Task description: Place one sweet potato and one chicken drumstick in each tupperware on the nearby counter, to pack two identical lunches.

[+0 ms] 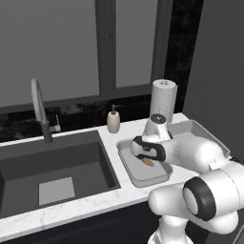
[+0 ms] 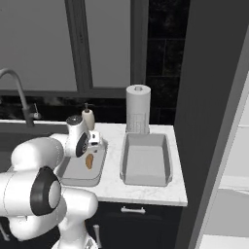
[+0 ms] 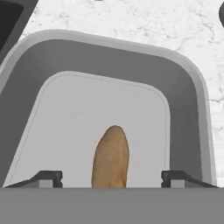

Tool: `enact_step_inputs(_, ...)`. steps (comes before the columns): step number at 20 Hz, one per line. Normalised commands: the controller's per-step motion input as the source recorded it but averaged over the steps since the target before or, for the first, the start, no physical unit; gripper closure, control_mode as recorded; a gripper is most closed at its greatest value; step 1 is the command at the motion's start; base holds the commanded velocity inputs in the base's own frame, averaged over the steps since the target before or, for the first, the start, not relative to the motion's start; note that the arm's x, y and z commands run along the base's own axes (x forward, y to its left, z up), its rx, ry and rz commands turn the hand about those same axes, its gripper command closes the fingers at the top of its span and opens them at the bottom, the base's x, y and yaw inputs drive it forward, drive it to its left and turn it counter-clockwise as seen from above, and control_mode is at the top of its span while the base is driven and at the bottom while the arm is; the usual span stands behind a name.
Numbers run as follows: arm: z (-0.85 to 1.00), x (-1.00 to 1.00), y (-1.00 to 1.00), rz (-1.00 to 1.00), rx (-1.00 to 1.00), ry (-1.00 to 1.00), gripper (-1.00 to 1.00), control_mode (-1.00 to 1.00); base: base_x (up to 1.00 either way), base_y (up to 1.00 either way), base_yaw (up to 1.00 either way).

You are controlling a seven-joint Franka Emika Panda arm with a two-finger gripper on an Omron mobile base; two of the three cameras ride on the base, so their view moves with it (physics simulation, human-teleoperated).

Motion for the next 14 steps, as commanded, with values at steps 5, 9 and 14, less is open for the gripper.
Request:
enact_step_inputs(5, 0.86, -0.72, -0.21, 0.00, 0.00, -0.08, -1.00, -1.00, 0.00, 0.00, 0.00)
enact_step_inputs(9, 0.89, -0.96, -0.39, -0.08, 0.03, -0.04, -1.00, -1.00, 0.00, 0.00, 0.00)
enact_step_inputs(14, 0.70, -0.95, -0.09, -0.17, 0.00, -0.07, -1.00, -1.00, 0.00, 0.00, 0.00)
